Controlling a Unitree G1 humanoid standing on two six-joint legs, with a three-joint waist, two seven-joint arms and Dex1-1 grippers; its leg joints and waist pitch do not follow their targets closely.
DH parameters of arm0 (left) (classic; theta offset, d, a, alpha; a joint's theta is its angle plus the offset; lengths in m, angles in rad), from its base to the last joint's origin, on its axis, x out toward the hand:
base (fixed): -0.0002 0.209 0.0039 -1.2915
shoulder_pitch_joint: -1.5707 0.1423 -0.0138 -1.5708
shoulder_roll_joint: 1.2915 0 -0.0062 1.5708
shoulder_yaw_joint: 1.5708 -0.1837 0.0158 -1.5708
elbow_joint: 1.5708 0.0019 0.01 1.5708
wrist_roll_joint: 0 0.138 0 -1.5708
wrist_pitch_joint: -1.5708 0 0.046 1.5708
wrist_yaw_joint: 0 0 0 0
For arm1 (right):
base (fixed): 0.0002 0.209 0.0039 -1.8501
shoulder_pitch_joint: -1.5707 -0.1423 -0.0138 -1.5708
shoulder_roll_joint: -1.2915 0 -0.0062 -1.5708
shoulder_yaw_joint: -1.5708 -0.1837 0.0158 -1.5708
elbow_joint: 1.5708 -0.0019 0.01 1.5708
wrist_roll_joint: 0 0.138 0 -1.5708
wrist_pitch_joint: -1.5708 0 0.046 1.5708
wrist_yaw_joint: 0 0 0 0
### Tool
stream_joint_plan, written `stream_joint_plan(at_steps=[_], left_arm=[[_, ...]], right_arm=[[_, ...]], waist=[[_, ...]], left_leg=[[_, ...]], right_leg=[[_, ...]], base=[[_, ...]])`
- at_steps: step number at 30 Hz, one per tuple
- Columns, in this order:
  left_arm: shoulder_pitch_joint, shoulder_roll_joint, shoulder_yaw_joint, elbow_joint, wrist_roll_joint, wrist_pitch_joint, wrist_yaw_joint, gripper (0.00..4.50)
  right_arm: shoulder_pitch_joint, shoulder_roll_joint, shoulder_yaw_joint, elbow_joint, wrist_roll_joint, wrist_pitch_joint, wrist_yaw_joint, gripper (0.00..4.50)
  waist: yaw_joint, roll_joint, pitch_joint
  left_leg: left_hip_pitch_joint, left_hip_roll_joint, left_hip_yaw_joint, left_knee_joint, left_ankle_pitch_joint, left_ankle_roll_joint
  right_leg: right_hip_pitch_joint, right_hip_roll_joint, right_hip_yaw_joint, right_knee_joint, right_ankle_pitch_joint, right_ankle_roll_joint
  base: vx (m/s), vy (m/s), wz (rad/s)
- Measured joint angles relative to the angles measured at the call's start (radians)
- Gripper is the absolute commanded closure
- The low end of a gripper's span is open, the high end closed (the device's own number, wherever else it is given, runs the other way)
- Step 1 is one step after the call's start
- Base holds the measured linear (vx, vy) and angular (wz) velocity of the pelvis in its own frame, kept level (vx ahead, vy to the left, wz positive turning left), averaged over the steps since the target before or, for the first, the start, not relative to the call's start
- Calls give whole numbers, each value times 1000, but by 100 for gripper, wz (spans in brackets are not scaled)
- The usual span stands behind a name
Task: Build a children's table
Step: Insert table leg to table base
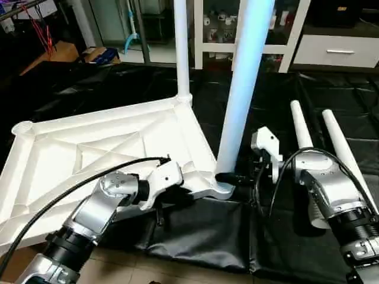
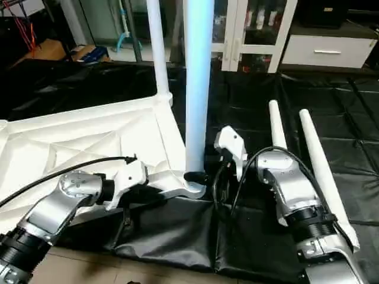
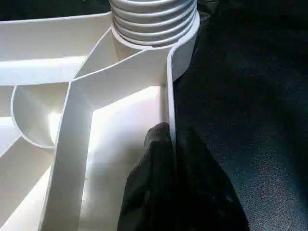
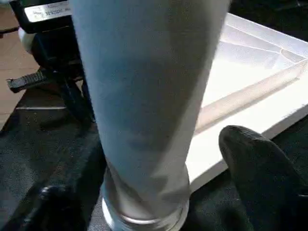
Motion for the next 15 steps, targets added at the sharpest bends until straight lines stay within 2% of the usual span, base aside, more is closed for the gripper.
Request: stream_joint_plan(at_steps=[2,6,8,12,13,15], left_arm=[[0,2,-3,0,-1,-2,-4,450],[0,2,-7,0,-1,-6,-12,450],[0,3,-9,0,-1,-9,-14,450],[0,4,-10,1,-1,-9,-16,450],[0,4,-10,3,-1,-9,-16,450],[-2,5,-7,9,-1,-9,-15,450]], right_arm=[[-1,-2,0,2,1,0,17,116],[-1,-6,1,2,7,6,55,135],[-1,-11,4,3,9,6,67,160],[-1,-10,7,5,13,6,76,175],[-1,-6,6,11,15,5,74,205],[-1,14,4,26,16,2,68,214]], waist=[[2,0,0],[8,0,0],[9,0,0],[9,0,0],[8,0,0],[7,0,-1]], left_leg=[[0,0,0,0,0,0],[0,0,0,2,0,0],[0,1,0,3,0,0],[0,1,0,4,0,0],[0,1,0,4,0,0],[1,1,0,5,0,0]], right_leg=[[0,0,0,1,0,0],[0,0,0,2,0,0],[0,0,0,3,0,0],[0,0,0,4,1,0],[0,0,0,4,1,0],[0,0,0,6,1,0]], base=[[0,0,0],[0,0,0],[0,0,0],[0,0,0],[0,0,0],[0,0,0]])
